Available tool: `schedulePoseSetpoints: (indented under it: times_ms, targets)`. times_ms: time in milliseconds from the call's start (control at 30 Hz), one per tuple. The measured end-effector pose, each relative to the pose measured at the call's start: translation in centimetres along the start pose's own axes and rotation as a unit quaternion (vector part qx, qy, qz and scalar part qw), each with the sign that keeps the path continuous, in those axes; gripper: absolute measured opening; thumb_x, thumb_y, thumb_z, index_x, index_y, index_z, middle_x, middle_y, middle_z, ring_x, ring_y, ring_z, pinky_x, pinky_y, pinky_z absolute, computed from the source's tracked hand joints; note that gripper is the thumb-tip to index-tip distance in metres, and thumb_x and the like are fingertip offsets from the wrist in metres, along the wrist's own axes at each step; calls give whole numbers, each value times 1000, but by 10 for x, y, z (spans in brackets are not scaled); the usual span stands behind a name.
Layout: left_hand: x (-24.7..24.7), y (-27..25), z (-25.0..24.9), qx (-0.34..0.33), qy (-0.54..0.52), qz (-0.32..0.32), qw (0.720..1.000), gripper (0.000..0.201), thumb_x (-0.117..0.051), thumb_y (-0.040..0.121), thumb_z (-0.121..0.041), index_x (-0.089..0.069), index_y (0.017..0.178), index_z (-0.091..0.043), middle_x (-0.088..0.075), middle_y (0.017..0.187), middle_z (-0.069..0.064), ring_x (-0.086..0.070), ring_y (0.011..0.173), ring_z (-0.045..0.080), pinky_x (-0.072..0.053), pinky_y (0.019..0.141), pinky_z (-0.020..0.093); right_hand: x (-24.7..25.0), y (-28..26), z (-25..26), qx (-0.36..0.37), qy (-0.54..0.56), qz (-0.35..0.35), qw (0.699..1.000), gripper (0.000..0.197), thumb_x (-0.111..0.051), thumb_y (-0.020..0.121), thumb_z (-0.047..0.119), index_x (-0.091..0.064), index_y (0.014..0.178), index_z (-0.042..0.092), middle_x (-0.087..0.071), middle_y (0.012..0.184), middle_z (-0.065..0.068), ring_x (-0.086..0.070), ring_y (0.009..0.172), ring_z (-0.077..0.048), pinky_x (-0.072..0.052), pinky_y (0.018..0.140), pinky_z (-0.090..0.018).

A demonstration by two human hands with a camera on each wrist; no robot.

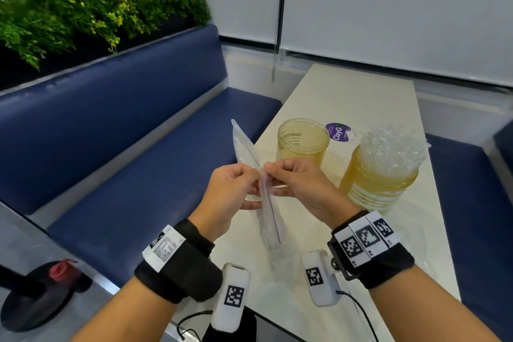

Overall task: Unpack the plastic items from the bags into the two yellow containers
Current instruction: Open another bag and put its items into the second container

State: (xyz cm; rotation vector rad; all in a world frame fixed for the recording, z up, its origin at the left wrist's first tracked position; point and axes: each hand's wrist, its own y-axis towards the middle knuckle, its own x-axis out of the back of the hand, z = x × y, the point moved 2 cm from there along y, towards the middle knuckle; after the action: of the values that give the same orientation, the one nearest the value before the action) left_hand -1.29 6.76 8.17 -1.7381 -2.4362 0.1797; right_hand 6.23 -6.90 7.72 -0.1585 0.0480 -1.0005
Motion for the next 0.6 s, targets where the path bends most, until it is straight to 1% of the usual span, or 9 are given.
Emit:
schedulePoseSetpoints:
  times_ms: [67, 133, 167, 300, 367, 433, 467, 533, 600]
  targets:
    - [0, 0, 1, -19, 20, 2, 1000, 23, -58, 100, -14, -73, 94, 2, -75, 82, 9, -72, 67, 10, -59, 60, 25, -4, -2, 2, 8, -8, -20, 1000, 35, -66, 96, 28, -72, 97, -7, -74, 97, -24, -72, 85, -25, -60, 74, -26]
    - [1, 0, -1, -40, 49, 8, 998, 25, -57, 101, -20, -73, 94, -3, -75, 83, 8, -73, 72, 13, -61, 62, 27, -6, -5, 6, 13, -18, -37, 999, 37, -72, 91, 34, -74, 96, -3, -77, 89, -17, -75, 83, -23, -61, 74, -26]
    - [2, 0, -1, -44, 58, 13, 997, 25, -56, 102, -23, -73, 95, -5, -75, 84, 8, -73, 75, 15, -62, 64, 28, -5, -6, 8, 15, -18, -43, 999, 36, -76, 88, 32, -74, 96, -3, -77, 88, -15, -76, 81, -22, -61, 74, -25]
    - [2, -2, -5, -42, 62, 25, 997, 22, -56, 101, -21, -69, 90, -8, -73, 84, 6, -69, 76, 12, -61, 65, 27, 2, -7, 16, 11, -9, -59, 998, 26, -79, 85, 17, -75, 91, -8, -77, 86, -18, -73, 70, -14, -57, 66, -17]
    - [1, -2, -6, -39, 63, 9, 997, 20, -56, 99, -18, -67, 87, -7, -73, 85, 7, -70, 75, 13, -61, 62, 25, 2, -6, 18, 2, -27, -65, 998, 23, -77, 85, 10, -72, 90, -11, -76, 85, -20, -72, 69, -15, -57, 65, -18]
    - [0, -1, -8, -46, 88, -24, 995, 19, -57, 97, -16, -65, 86, -3, -71, 83, 6, -71, 71, 12, -59, 57, 23, -2, -5, 18, 0, -50, -73, 996, 15, -71, 85, 3, -68, 86, -12, -75, 83, -23, -74, 70, -19, -59, 64, -21]
    - [0, 0, -8, -55, 115, -44, 991, 19, -58, 96, -16, -65, 87, -2, -71, 82, 7, -71, 71, 14, -61, 56, 26, -6, -5, 18, 5, -65, -72, 995, 11, -67, 86, 2, -68, 82, -8, -74, 80, -22, -75, 70, -20, -60, 66, -23]
    - [-1, 1, -9, -73, 178, -72, 979, 19, -60, 93, -20, -67, 85, -4, -72, 83, 10, -71, 77, 26, -65, 63, 38, -11, -6, 18, 20, -86, -60, 994, 17, -62, 88, 2, -67, 72, 4, -74, 75, -17, -75, 71, -22, -63, 71, -29]
    - [-1, 1, -10, -66, 210, -72, 973, 23, -54, 94, -22, -66, 82, -7, -71, 84, 12, -69, 78, 28, -65, 65, 42, -14, -6, 16, 22, -90, -37, 995, 22, -58, 93, 4, -65, 72, 7, -73, 75, -13, -74, 73, -21, -63, 73, -32]
